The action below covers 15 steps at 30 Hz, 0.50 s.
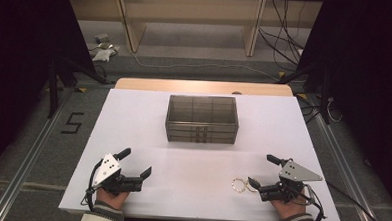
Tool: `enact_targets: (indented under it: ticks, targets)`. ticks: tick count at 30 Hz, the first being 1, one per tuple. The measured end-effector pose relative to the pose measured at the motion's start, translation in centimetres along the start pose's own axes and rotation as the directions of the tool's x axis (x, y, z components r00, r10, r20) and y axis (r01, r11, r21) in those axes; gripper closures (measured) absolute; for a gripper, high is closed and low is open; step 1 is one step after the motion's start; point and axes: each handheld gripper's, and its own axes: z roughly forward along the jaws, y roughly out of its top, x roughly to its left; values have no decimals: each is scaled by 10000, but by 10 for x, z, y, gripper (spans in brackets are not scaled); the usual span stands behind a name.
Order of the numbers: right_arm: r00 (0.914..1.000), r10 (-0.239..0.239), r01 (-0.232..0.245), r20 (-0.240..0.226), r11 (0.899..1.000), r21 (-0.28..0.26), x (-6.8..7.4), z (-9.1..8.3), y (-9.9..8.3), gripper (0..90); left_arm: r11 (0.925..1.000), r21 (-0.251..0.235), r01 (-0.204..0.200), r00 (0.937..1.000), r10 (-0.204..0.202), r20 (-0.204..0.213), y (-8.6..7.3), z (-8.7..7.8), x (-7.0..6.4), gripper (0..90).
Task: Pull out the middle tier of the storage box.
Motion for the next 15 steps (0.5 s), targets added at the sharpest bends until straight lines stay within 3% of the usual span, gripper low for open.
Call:
enact_targets:
  ticks: [15]
  targets:
    - [9999, 112, -112, -126, 9999, 22, -1, 1, 0, 6, 9996, 67, -256, 9996, 256, 71, 0, -1, -4, 21]
